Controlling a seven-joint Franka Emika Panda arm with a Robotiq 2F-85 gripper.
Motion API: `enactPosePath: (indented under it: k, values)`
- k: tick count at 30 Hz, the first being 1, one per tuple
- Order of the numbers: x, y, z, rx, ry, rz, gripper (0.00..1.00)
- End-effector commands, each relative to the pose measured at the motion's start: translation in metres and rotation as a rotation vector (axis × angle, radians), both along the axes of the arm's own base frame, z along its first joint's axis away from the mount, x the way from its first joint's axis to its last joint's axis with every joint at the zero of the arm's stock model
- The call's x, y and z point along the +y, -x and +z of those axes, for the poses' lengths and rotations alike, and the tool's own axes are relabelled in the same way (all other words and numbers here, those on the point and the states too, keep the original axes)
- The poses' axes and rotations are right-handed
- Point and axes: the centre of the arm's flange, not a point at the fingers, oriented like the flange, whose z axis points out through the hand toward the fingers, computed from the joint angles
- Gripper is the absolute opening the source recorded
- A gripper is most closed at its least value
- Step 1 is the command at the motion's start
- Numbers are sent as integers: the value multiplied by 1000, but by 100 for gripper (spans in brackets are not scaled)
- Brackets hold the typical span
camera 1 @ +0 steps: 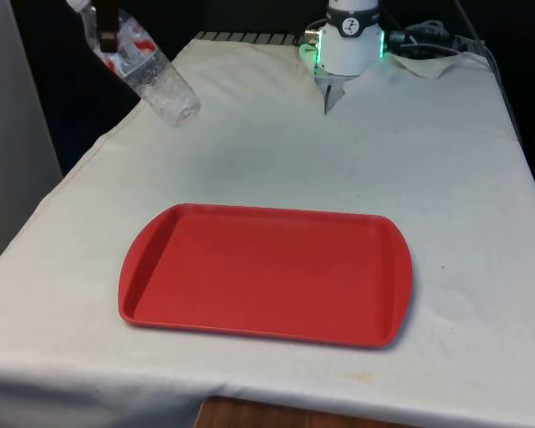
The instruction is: Place the bottle upright on the tray.
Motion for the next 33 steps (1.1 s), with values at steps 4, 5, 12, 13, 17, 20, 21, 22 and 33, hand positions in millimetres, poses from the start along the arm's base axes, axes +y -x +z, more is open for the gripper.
enactPosePath:
  k: [4, 5, 12, 13, 17, 20, 21, 22, 33]
  values:
    - [2, -2, 0, -15, 39, 2, 31]
    - [2, -3, -1, -16, 46, 4, 31]
    - [4, -5, -4, -26, 89, 5, 31]
    - [4, -6, -5, -28, 94, 6, 31]
    - [4, -5, -8, -27, 102, 5, 31]
    - [4, -5, -8, -25, 99, 5, 31]
    - [4, -5, -9, -25, 98, 6, 31]
    - [4, -5, -9, -24, 99, 6, 31]
    - [5, -6, -10, -24, 96, 7, 31]
